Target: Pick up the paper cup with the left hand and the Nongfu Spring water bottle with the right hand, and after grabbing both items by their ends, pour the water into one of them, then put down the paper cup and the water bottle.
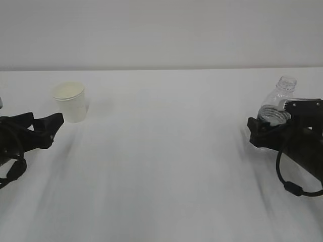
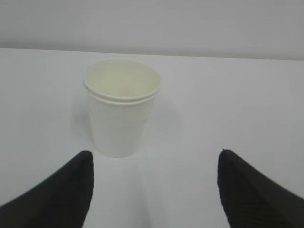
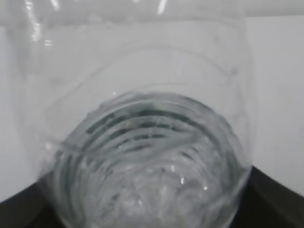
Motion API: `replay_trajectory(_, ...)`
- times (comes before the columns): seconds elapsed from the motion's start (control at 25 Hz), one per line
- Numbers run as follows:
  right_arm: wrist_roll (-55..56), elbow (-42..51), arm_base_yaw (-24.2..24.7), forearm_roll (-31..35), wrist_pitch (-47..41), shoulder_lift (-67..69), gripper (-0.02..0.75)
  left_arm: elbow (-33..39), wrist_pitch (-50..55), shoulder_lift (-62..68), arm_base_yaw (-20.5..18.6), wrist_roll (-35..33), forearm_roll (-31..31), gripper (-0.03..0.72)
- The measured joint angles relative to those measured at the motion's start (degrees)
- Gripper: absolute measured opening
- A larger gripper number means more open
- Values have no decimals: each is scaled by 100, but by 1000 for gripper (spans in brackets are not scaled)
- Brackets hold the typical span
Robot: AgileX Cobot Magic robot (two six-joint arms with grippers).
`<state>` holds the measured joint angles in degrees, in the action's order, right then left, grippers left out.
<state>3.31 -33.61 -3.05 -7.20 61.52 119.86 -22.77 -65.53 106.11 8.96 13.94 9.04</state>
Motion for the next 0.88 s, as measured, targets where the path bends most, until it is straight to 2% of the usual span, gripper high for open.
replay_trajectory(0.72, 0, -210, 0, -10, -246, 111, 592, 0, 0, 0, 0, -71, -38, 583)
replay_trajectory(0.88, 0, -210, 0, -10, -258, 111, 554, 0, 0, 0, 0, -71, -38, 583)
